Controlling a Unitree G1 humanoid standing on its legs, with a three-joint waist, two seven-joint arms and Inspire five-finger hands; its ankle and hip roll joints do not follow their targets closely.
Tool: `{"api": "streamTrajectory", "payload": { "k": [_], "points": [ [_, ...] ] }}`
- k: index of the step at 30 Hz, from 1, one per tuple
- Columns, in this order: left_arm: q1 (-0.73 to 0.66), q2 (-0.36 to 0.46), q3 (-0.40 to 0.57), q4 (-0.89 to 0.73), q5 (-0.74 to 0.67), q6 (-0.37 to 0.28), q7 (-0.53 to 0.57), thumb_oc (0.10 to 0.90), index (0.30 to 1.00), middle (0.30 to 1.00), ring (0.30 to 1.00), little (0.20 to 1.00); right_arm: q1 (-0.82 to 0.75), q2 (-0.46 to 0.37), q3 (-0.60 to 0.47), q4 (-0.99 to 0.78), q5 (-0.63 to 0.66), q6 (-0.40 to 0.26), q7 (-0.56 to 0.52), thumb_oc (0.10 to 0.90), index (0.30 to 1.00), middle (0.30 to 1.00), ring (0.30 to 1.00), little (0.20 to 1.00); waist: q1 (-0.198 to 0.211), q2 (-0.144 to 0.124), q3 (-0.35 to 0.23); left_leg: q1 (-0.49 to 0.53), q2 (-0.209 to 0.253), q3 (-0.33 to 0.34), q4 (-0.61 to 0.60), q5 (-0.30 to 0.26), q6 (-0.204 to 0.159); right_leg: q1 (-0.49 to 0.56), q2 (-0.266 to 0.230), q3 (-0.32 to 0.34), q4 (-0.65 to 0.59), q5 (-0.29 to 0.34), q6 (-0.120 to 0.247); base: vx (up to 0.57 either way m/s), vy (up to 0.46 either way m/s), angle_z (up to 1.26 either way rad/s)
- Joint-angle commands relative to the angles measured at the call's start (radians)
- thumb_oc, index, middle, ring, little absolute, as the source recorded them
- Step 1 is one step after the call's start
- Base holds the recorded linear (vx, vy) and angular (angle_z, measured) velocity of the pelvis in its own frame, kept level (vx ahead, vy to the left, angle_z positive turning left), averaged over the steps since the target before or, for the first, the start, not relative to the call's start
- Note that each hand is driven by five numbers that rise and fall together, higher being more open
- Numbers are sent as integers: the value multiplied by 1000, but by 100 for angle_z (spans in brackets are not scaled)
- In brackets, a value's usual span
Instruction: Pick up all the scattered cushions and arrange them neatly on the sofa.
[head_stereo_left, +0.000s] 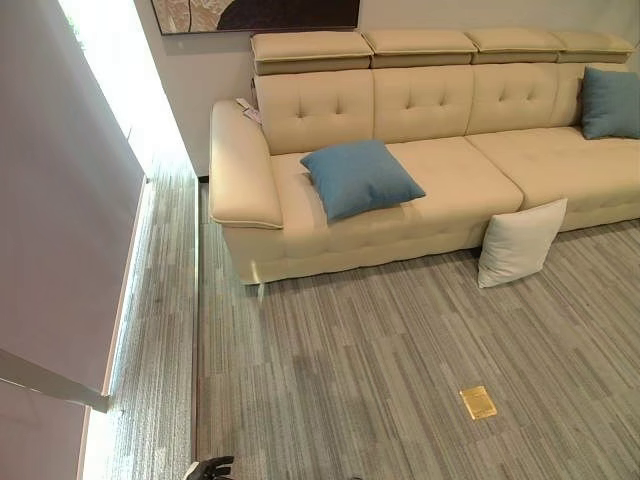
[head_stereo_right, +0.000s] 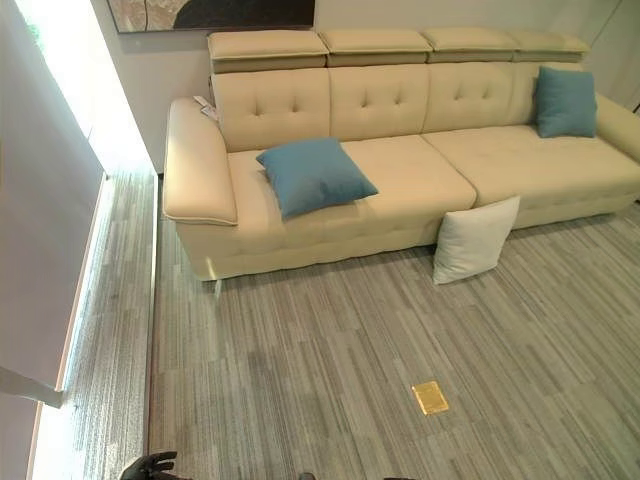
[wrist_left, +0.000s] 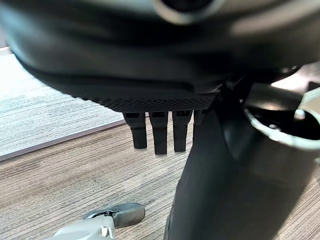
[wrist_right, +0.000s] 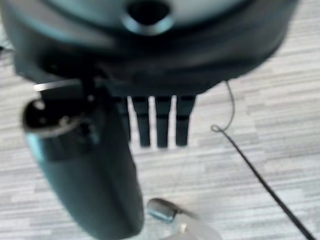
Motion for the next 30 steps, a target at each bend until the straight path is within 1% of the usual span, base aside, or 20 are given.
{"api": "streamTrajectory", "payload": {
  "k": [1,9,15,16,18,21,22,23,24,26,30],
  "points": [
    [-57,-22,-2,59,31,-14,13,800,900,900,900,900,-8,-16,21,27,-40,-4,-24,800,900,900,900,900,11,3,-10,-50,-10,55,0,-63,-37,30,-57,-69,45,-111,132,40,35,0],
    [-59,-25,-9,70,46,-8,15,800,900,900,900,900,-11,-10,24,30,-43,4,-22,800,900,900,900,900,9,2,-7,-59,-13,58,0,-64,-30,16,-59,-60,57,-112,134,3,21,0],
    [-56,-20,-8,77,55,-5,15,800,900,900,900,900,-18,-10,27,17,-46,3,-22,800,900,900,900,900,19,-3,-2,-66,-19,64,0,-66,-16,-1,-64,-52,79,-117,137,6,48,-7],
    [-62,-16,-11,73,55,-5,16,800,900,900,900,900,-24,-11,29,12,-47,5,-21,800,900,900,900,900,26,-7,9,-74,-28,66,11,-64,0,-16,-76,-44,111,-122,139,-10,80,-16],
    [-65,-14,-12,71,56,-5,16,800,900,900,900,900,-27,-11,29,10,-47,5,-21,800,900,900,900,900,28,-8,12,-84,-31,67,24,-69,6,-27,-81,-40,124,-123,140,-23,65,-7],
    [-74,-12,-18,66,56,-6,16,800,900,900,900,900,-37,-10,29,4,-47,5,-22,800,900,900,900,900,27,-7,23,-105,-38,66,49,-78,21,-68,-97,-36,183,-121,148,-31,90,-5],
    [-80,-8,-22,65,59,-6,16,800,900,900,900,900,-45,-12,29,-6,-44,5,-21,800,900,900,900,900,21,-3,34,-108,-40,62,50,-78,32,-110,-105,-26,249,-114,154,-15,101,-9],
    [-80,-8,-22,65,59,-6,16,800,900,900,900,900,-45,-12,29,-6,-44,5,-21,800,900,900,900,900,22,-3,34,-109,-40,62,50,-78,32,-112,-105,-26,251,-116,154,-17,115,-15],
    [-85,-7,-26,61,60,-7,16,800,900,900,900,900,-48,-13,30,-13,-41,3,-21,800,900,900,900,900,17,1,43,-110,-40,58,55,-79,39,-137,-114,-25,297,-109,157,-15,89,-16],
    [-90,-4,-31,59,60,-6,15,800,900,900,900,900,-56,-14,36,-20,-39,3,-20,800,900,900,900,900,6,7,57,-105,-42,55,58,-84,51,-196,-121,-11,394,-93,149,-9,105,-17],
    [-90,-4,-31,59,60,-6,15,800,900,900,900,900,-56,-13,36,-20,-39,3,-20,800,900,900,900,900,6,7,57,-106,-42,55,58,-84,51,-196,-121,-11,394,-93,149,3,19,-7]
  ]
}}
